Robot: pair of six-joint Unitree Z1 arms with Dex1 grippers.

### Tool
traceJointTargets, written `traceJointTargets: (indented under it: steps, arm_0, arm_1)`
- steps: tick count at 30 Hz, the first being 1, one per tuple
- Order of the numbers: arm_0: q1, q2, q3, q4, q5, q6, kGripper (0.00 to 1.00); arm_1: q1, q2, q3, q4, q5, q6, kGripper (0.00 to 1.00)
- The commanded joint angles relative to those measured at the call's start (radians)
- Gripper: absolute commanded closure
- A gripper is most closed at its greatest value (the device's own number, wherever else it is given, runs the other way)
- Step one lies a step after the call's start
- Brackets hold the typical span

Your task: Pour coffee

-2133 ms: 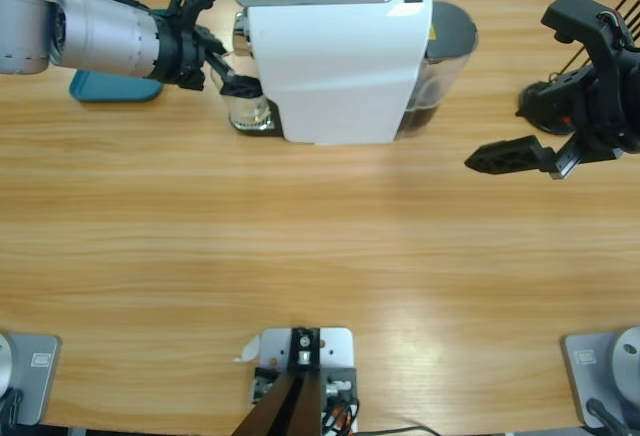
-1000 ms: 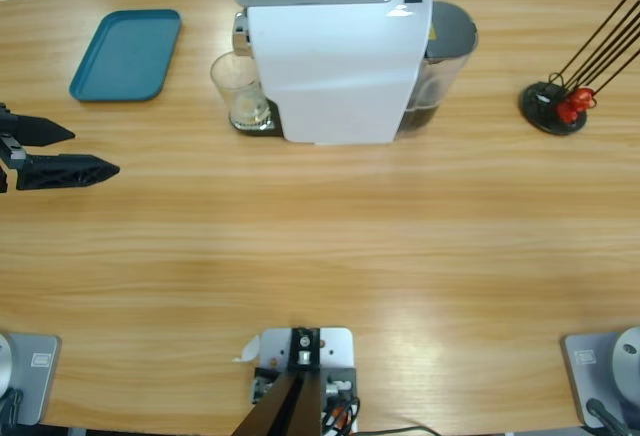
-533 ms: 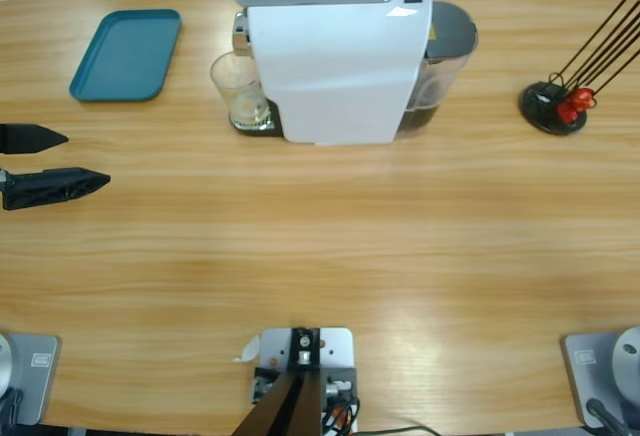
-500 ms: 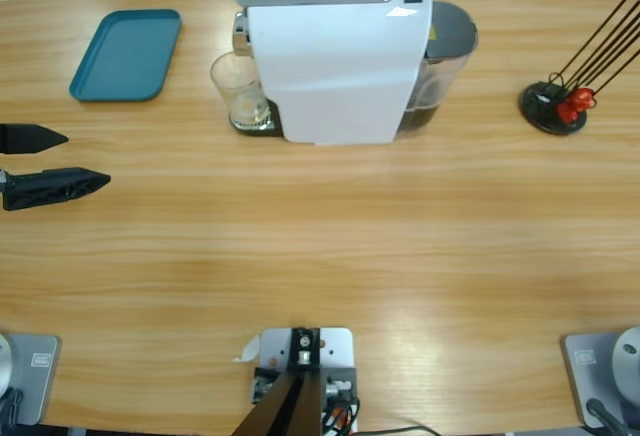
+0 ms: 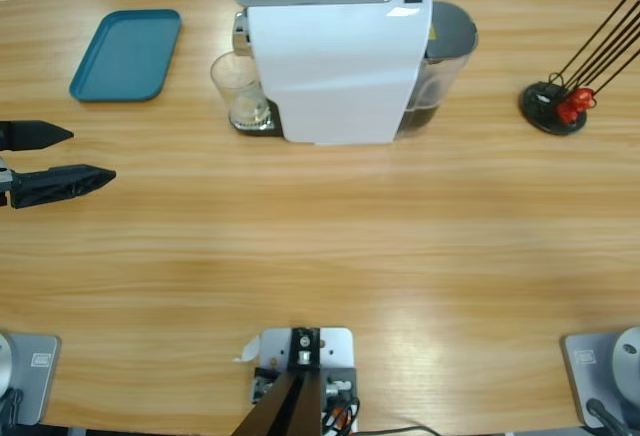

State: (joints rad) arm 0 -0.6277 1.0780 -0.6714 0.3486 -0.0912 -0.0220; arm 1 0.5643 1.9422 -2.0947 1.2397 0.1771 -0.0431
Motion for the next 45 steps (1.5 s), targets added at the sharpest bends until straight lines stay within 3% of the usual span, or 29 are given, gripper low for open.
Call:
traceJointTargets:
  steps: [1, 8, 45]
  arm_0:
    - [-0.004, -0.013, 0.035, -0.011, 0.010, 0.011, 0.064]
    - [-0.004, -0.013, 0.036, -0.013, 0.010, 0.011, 0.064]
    - [-0.004, -0.012, 0.046, -0.023, 0.018, 0.011, 0.064]
  arm_1:
    - [-0.025, 0.061, -0.021, 0.012, -0.039, -0.015, 1.000]
    - [-0.043, 0.066, -0.011, 0.015, -0.070, -0.011, 1.000]
    - [-0.007, 0.066, 0.001, 0.018, -0.005, -0.003, 1.000]
